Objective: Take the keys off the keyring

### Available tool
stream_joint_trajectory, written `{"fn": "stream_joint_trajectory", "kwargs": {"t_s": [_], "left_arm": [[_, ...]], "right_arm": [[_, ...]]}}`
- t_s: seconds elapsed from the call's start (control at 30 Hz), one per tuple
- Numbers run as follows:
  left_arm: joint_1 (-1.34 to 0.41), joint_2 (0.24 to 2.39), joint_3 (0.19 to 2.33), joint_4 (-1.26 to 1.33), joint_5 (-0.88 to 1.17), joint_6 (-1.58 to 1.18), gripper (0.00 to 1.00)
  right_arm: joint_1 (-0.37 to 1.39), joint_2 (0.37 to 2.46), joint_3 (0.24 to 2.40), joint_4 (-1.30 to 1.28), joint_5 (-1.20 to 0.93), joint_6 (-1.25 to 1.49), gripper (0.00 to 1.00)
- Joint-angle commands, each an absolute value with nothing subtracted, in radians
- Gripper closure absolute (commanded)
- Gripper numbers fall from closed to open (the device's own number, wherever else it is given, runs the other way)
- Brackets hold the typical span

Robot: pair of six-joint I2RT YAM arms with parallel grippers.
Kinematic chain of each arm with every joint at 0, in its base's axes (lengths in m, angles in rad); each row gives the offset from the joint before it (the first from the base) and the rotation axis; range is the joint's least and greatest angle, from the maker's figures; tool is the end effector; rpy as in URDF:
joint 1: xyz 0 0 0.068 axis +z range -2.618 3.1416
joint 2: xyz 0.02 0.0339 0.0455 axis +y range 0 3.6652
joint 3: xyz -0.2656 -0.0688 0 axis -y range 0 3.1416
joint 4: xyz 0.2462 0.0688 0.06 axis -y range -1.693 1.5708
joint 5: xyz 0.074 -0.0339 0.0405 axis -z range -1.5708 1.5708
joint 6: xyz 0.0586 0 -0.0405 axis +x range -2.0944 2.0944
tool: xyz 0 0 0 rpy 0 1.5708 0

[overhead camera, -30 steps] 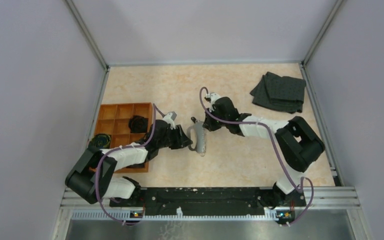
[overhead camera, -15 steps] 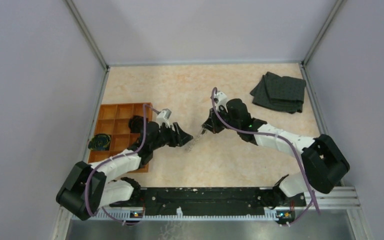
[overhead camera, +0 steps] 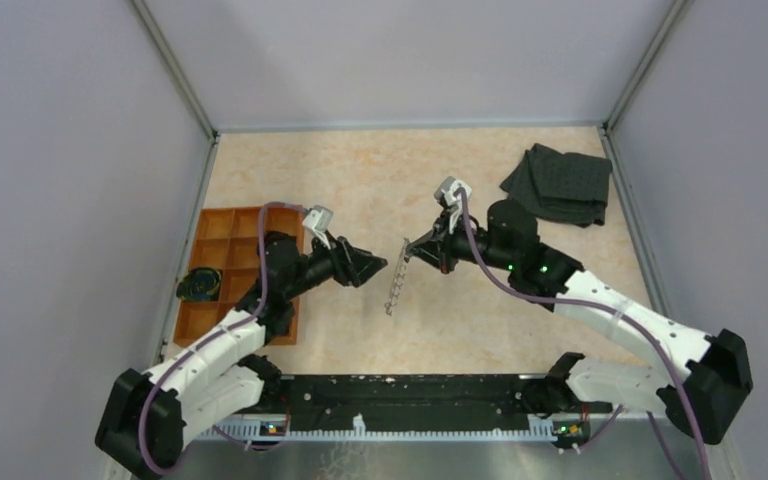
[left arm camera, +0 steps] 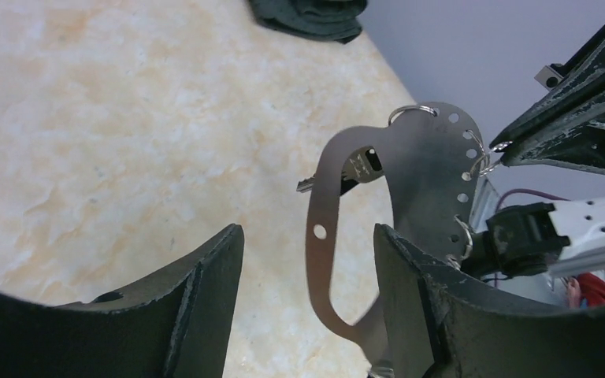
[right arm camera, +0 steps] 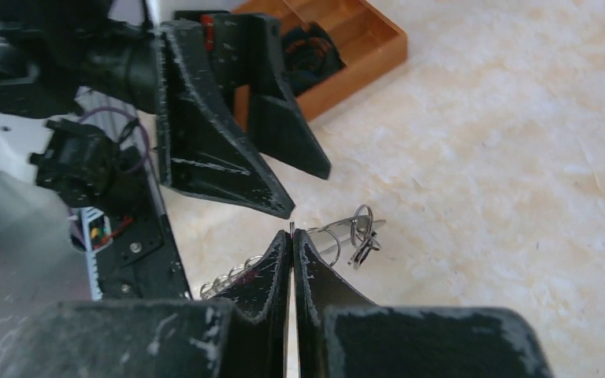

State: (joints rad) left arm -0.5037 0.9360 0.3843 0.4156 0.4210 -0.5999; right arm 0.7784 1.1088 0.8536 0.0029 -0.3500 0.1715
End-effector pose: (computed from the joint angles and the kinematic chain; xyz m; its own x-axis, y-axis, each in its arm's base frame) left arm 0.1898 -0.1319 0.2321 -0.5470 -0.2869 -0.7865 0.5892 0.5354 -0.6051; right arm 0.1852 0.2109 0.3149 -0.3281 -0.0983 -0.9395 -0.8525 0.4592 0.2496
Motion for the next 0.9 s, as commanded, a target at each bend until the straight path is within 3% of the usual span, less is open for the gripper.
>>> {"fn": "stream_joint_trajectory", "kwargs": {"t_s": [0.0, 0.17, 0.3, 0.53, 0.87], "left_arm": [[-0.5, 0.896, 0.466, 0.461, 0.558, -0.581, 0.32], [-0.5, 0.905, 0.48, 0.623, 0.764, -0.696, 0.24], [-0.501, 0.985, 0.468, 0.919, 0.883, -0.921, 0.21], [-0.52, 1.105, 0.442, 1.365, 0.925, -1.202, 0.16], [-0.686, 1.088, 0.472, 1.34, 0.877, -1.099, 0.18]], "right_arm": [[0.796, 0.984, 0.928, 0.021, -0.487, 0.103, 1.0], [0.8, 0.891, 0.96, 0.031, -0.594, 0.103, 1.0], [0.801, 0.852, 0.991, 0.031, -0.646, 0.115, 1.0], [0.802, 0.82, 1.02, 0.125, -0.722, 0.193, 1.0], [0.807, 0.804, 1.015, 0.236, -0.676, 0.274, 1.0]]}}
